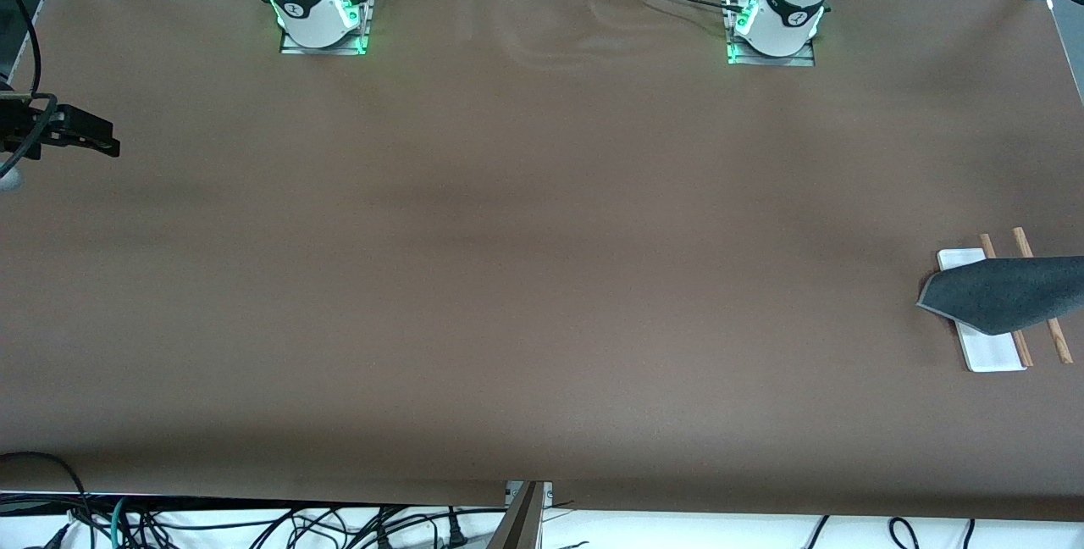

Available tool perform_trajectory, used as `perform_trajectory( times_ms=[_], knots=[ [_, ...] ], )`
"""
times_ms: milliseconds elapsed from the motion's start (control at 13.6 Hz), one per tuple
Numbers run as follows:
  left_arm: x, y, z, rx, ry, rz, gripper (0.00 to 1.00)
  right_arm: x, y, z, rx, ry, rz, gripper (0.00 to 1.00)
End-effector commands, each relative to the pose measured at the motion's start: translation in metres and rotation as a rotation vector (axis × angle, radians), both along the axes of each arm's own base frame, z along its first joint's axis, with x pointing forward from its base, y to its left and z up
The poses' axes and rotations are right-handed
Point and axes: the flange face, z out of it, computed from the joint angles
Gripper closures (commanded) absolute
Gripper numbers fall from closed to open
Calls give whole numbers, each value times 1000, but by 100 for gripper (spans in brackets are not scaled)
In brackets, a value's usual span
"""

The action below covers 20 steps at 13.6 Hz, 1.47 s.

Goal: Pass towel and hang on rack
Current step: 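Lower the towel over the wooden dowels with the left gripper, then open the left gripper and release the towel onto the rack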

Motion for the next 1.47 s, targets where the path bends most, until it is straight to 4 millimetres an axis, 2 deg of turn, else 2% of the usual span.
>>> perform_trajectory(
  times_ms=[0, 147, 367, 513, 587, 807, 1027, 1173, 1393],
  knots=[
    [-1, 22, 7, 5, -42, -31, 100, -1, -2, 0, -6, -6, -12, 0],
    [-3, 26, 8, 10, -46, -41, 100, -1, -4, 0, -7, -6, -17, 0],
    [1, 33, -13, -12, -58, -24, 98, 0, -5, -2, -6, -7, -21, 0],
    [5, 35, -14, 0, -68, -23, 49, 1, -1, -1, -6, -10, -18, 0],
    [6, 34, -10, 1, -75, -25, 0, 1, 3, 1, -6, -13, -14, 0],
    [23, 28, 25, 47, -119, -52, 0, 1, 4, 2, -4, -15, -14, 0],
    [29, 26, 48, 72, -144, -63, 0, 2, 6, 3, -4, -22, -7, 0],
    [45, 1, 68, 100, -147, -101, 0, 3, 7, 3, -4, -24, -5, 0],
    [52, -21, 89, 54, -134, -35, 0, 3, 7, 3, -4, -24, -7, 0]
  ],
)
